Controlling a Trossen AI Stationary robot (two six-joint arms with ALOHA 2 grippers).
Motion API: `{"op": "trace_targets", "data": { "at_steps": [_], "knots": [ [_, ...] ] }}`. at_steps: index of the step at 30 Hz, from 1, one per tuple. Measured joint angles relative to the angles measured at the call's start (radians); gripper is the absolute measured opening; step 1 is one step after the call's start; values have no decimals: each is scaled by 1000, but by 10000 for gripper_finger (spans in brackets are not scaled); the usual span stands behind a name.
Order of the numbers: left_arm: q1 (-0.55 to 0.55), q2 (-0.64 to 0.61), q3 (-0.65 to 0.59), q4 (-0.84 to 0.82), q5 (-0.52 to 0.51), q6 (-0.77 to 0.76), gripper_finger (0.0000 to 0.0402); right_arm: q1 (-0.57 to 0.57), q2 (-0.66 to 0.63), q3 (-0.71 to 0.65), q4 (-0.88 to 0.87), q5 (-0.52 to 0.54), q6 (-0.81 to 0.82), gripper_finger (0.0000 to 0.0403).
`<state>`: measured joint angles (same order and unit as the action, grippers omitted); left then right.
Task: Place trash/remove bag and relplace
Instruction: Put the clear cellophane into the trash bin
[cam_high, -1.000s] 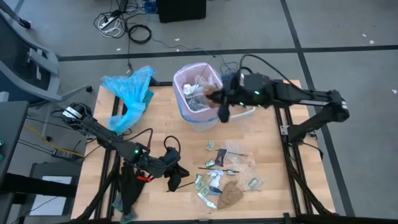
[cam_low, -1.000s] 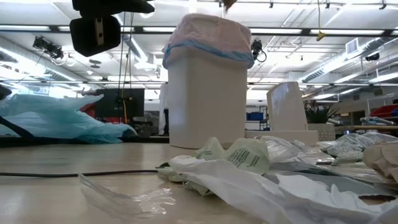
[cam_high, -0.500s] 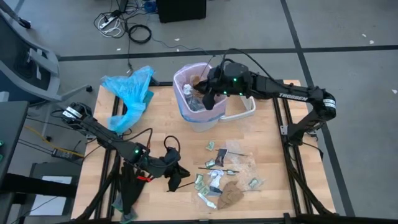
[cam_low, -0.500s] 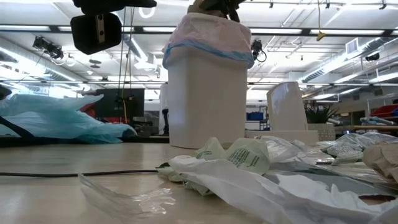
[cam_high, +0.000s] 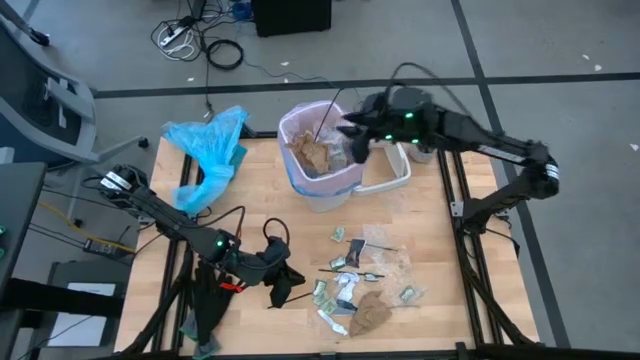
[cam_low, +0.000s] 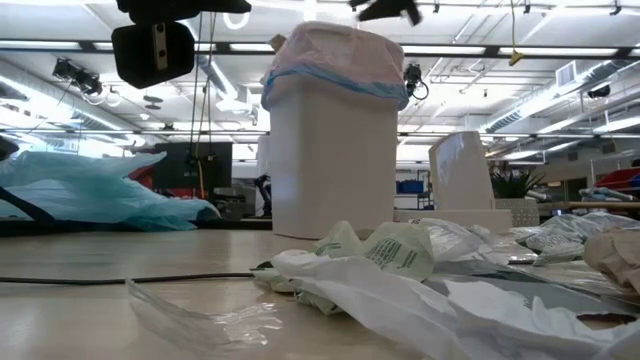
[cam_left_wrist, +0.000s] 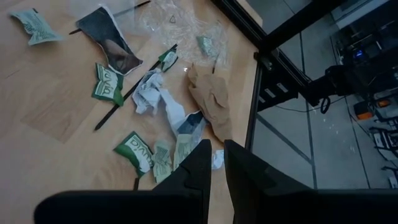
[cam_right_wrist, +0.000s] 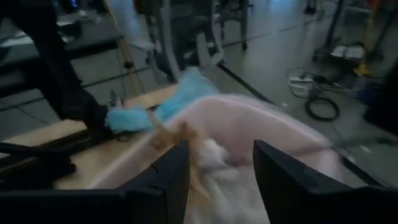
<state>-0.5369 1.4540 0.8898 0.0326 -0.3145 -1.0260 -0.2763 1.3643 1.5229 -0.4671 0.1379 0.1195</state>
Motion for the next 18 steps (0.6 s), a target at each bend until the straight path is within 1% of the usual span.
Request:
{"op": "trace_targets", "data": {
  "at_steps": [4,6,9,14,18],
  "knots": [
    [0,0,0,-10,-7,7,52,2,-104,0,-245,-2,0,161],
    [0,0,0,-14,-14,26,52,6,-157,0,-376,-4,31,160],
    [0,0,0,-24,-15,29,52,19,-215,0,-555,-5,170,159],
    [0,0,0,-34,-19,30,52,83,-264,-5,-865,-68,375,158],
    [0,0,0,-33,-24,30,52,183,-294,-90,-991,-84,507,158]
  ]
}}
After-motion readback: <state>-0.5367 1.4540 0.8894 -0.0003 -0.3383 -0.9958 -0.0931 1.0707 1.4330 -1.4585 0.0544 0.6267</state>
